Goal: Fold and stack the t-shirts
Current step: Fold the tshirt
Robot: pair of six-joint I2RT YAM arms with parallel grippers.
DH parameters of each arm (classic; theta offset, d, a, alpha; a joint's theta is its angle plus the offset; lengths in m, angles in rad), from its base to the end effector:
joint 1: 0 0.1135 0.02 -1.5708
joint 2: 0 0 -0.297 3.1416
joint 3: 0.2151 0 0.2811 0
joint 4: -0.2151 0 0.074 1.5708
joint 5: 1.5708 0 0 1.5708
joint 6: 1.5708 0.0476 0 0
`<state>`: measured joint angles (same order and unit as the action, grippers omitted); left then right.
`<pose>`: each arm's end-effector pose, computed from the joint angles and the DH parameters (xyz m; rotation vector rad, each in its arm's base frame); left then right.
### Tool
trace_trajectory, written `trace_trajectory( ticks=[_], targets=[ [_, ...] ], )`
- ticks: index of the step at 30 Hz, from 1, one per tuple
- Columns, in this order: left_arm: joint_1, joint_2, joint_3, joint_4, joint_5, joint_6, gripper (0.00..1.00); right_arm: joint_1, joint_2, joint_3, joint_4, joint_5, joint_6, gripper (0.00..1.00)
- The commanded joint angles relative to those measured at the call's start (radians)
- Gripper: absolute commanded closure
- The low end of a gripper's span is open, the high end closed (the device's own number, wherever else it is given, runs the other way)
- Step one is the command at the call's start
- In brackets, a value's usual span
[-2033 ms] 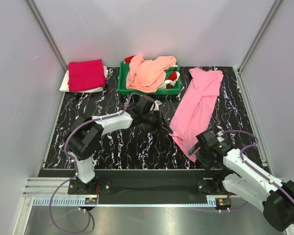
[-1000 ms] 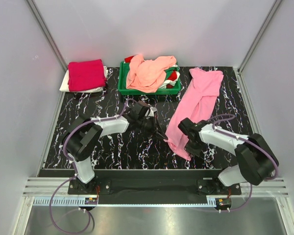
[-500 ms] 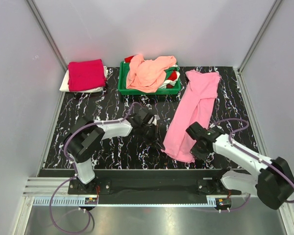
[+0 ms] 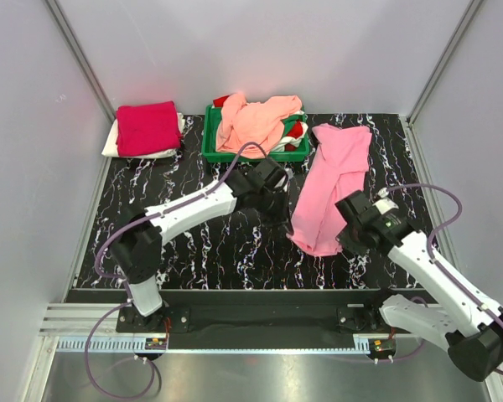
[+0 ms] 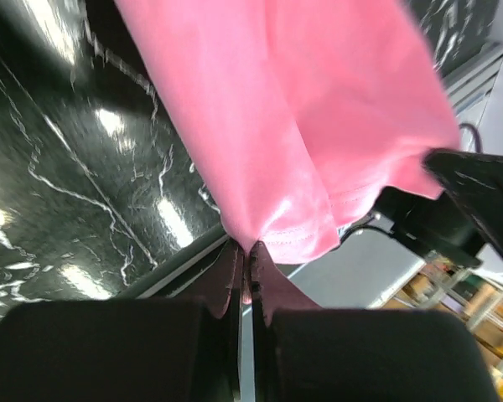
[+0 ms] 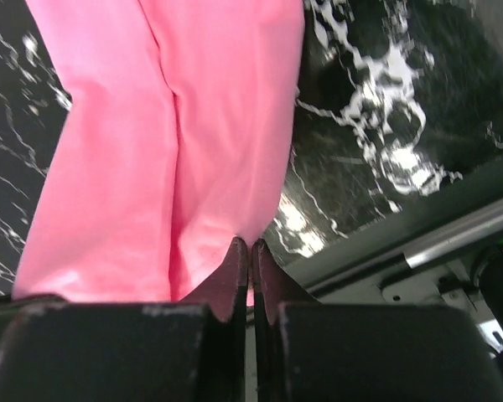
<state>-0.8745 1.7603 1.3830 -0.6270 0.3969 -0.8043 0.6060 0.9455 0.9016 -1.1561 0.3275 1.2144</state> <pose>0.2531 -0.3315 0.2603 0.2696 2.8728 -1.0109 0.1454 0.0821 0.2912 0.8743 2.5099 0.1241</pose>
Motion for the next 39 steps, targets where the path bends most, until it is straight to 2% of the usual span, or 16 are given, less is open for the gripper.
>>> trace_trajectory(
  ticks=[1,7,13,20,27,32,39],
  targets=[
    [0.005,0.051,0.148,-0.189,-0.121,0.092,1.0,-0.075,0.048,0.077,0.035,0.087,-0.107,1.0],
    [0.034,0.175,0.355,-0.273,-0.132,0.131,1.0,-0.276,0.12,0.12,0.188,-0.002,-0.303,1.0],
    [0.094,0.349,0.644,-0.353,-0.095,0.166,1.0,-0.34,0.231,0.166,0.28,-0.036,-0.372,1.0],
    [0.158,0.511,0.844,-0.314,0.039,0.151,0.99,-0.426,0.325,0.212,0.351,-0.074,-0.426,1.0],
    [0.175,0.579,0.875,-0.071,0.184,0.132,0.98,-0.476,0.398,0.244,0.392,-0.085,-0.446,1.0],
    [0.181,0.64,0.88,0.027,0.218,0.106,0.97,-0.515,0.438,0.226,0.435,-0.102,-0.455,1.0],
    [0.201,0.706,0.903,0.116,0.221,0.074,0.95,-0.56,0.574,0.204,0.536,-0.142,-0.466,1.0]
  ],
)
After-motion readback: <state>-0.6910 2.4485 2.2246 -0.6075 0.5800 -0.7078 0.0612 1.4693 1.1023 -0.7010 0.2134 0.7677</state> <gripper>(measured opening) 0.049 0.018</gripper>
